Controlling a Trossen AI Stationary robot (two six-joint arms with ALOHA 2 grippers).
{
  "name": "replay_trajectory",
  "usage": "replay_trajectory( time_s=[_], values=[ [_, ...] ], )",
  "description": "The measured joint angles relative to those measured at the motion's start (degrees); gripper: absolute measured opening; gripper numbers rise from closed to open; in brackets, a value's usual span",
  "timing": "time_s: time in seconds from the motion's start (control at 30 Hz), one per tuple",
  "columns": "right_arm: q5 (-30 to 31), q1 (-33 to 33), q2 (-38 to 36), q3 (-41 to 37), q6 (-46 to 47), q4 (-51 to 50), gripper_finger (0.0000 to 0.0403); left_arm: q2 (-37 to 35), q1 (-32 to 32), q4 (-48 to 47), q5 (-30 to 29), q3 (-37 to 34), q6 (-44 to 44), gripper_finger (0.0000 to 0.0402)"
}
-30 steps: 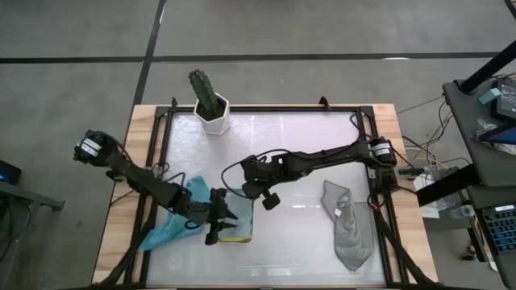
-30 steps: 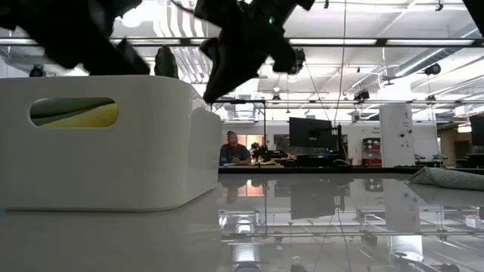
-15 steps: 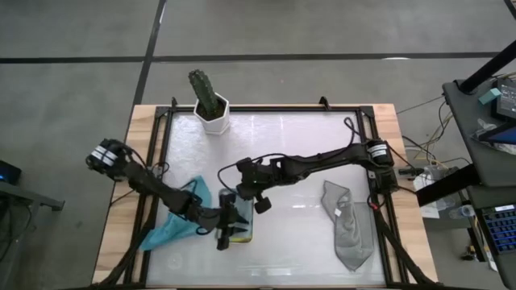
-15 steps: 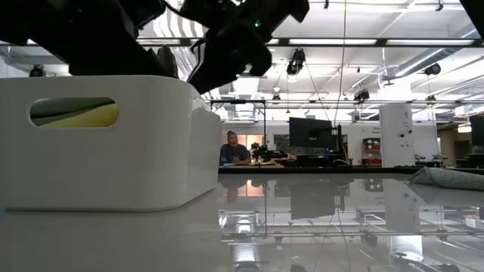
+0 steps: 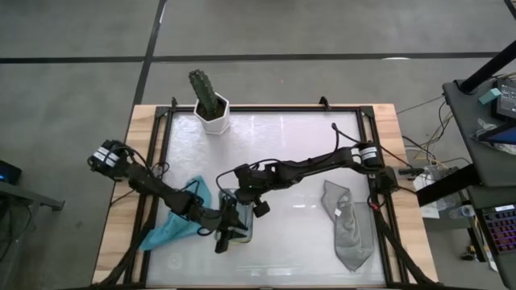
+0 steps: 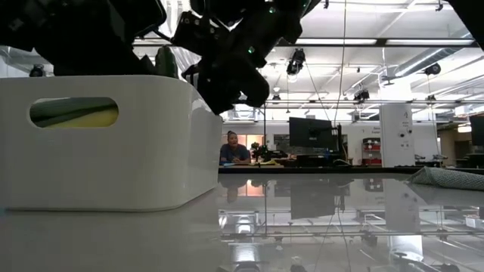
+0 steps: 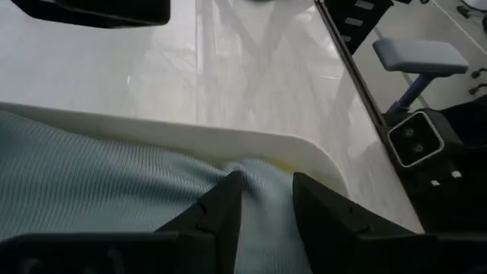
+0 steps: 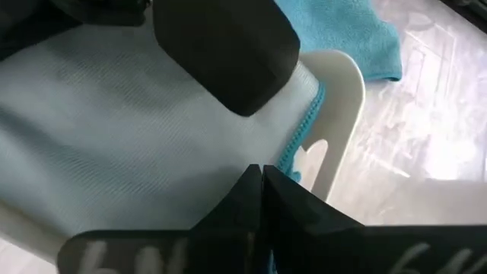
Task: Fold microfiber towels
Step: Put the light blue microfiber towel into the bin
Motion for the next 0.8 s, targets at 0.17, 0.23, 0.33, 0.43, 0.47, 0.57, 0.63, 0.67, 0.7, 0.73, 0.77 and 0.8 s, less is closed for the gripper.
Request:
replay_trajectory(
  time_s=[0.17, 0.23, 0.33, 0.43, 0.47, 0.57, 0.63, 0.67, 0.7, 0.73, 0.77, 0.8],
  values=[
    [0.1, 0.0, -3.3, 0.3, -1.1, -0.8, 0.0008, -5.7, -0.1, -3.4, 2.3, 0.0, 1.2, 0.0104],
    [0.0, 0.0, -5.1, 0.4, -1.3, -1.7, 0.0008, -8.9, -0.1, -5.8, 2.4, 0.0, 2.4, 0.0104],
    [0.0, 0.0, -7.5, 0.4, -1.3, -4.1, 0.0008, -13.3, -0.1, -12.2, 0.8, 0.0, 4.4, 0.0104],
    [0.0, 0.0, -9.0, 0.4, -0.8, -6.4, 0.0008, -16.7, -0.1, -18.6, -6.6, 0.0, 7.2, 0.0104],
    [0.0, 0.0, -9.3, 0.4, -0.5, -7.0, 0.0008, -17.4, 0.1, -19.8, -9.9, -0.1, 8.4, 0.0104],
    [0.0, 0.1, -9.4, 0.4, 0.5, -8.6, 0.0008, -18.4, 1.8, -20.8, -15.5, -1.1, 12.4, 0.0104],
    [0.0, 0.3, -9.1, 0.4, 0.4, -10.1, 0.0008, -18.2, 3.9, -20.7, -16.1, -1.5, 13.5, 0.0104],
    [-0.1, 0.3, -9.0, 0.3, 0.4, -10.4, 0.0008, -17.8, 5.1, -20.6, -16.3, -1.6, 13.5, 0.0104],
    [-0.1, 0.4, -9.0, 0.0, 0.4, -10.5, 0.0008, -17.1, 6.3, -20.1, -16.3, -1.6, 13.5, 0.0104],
    [-0.2, 0.4, -9.0, -0.3, 0.4, -10.6, 0.0008, -16.3, 7.3, -19.6, -16.3, -1.6, 13.6, 0.0104],
    [-0.4, 0.4, -9.0, -0.5, 0.3, -10.6, 0.0008, -15.4, 8.2, -19.5, -16.2, -1.8, 13.6, 0.0104],
    [-0.5, 0.4, -9.0, -0.8, 0.3, -10.6, 0.0008, -14.4, 8.9, -19.3, -15.8, -1.9, 13.7, 0.0104]
  ],
)
